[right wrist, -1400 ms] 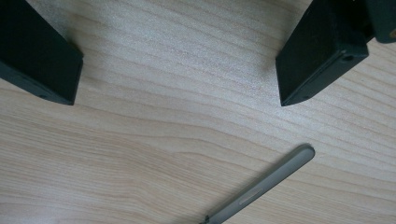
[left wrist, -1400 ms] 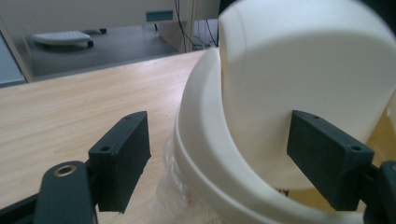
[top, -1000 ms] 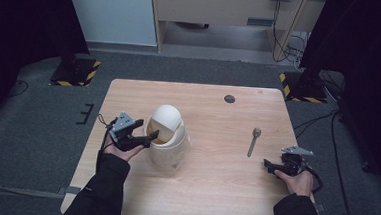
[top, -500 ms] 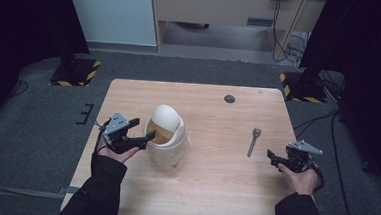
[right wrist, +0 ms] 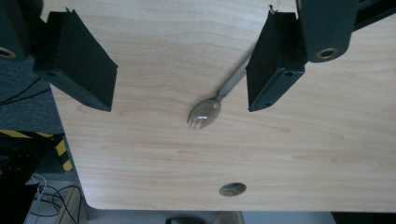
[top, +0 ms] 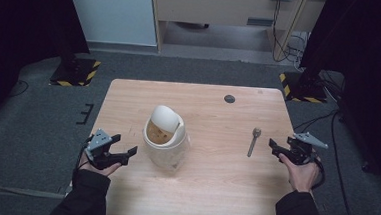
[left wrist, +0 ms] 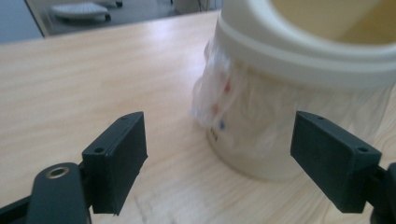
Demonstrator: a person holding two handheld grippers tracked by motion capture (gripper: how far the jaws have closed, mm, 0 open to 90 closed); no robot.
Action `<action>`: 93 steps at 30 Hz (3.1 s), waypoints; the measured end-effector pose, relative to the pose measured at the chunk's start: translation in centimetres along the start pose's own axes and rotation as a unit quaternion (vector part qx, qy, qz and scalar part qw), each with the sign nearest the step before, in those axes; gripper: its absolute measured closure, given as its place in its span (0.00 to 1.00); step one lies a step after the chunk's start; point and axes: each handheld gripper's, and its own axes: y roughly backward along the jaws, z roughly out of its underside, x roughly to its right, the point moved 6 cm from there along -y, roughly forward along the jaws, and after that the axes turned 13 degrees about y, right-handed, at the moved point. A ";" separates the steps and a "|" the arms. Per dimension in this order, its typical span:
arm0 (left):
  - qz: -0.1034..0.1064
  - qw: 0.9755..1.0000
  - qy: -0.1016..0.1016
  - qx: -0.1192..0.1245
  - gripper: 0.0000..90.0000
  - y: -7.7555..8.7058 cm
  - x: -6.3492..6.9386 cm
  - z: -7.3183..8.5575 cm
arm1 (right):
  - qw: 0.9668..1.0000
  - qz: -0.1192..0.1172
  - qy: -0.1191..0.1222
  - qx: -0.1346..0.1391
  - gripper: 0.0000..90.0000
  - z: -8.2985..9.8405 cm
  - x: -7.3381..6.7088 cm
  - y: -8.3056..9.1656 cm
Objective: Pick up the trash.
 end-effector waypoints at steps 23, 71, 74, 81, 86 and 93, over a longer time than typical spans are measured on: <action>-0.023 0.997 0.002 -0.077 0.20 -2.1 -1.7 3.3 | 0.999 0.000 0.013 -0.045 0.42 -1.3 -3.4 -5.6; -0.011 0.998 0.004 -0.069 0.21 -2.0 -1.2 2.9 | 0.997 -0.037 0.033 -0.059 0.89 0.7 -4.6 -8.2; -0.010 0.998 0.007 -0.065 0.21 -1.9 -1.2 2.8 | 0.997 -0.048 0.042 -0.044 0.89 -0.1 -4.8 -7.6; -0.003 0.999 0.015 -0.050 0.21 -1.5 -0.9 2.3 | 0.994 -0.095 0.035 0.033 0.89 -2.8 -5.8 -4.7; 0.006 0.999 0.023 -0.024 0.21 -0.9 -0.5 1.4 | 0.987 -0.127 0.029 0.089 0.89 -4.9 -6.4 -2.2; 0.015 0.999 0.031 0.010 0.21 0.0 -0.2 0.1 | 0.976 -0.159 0.042 0.146 0.89 -6.8 -6.8 1.5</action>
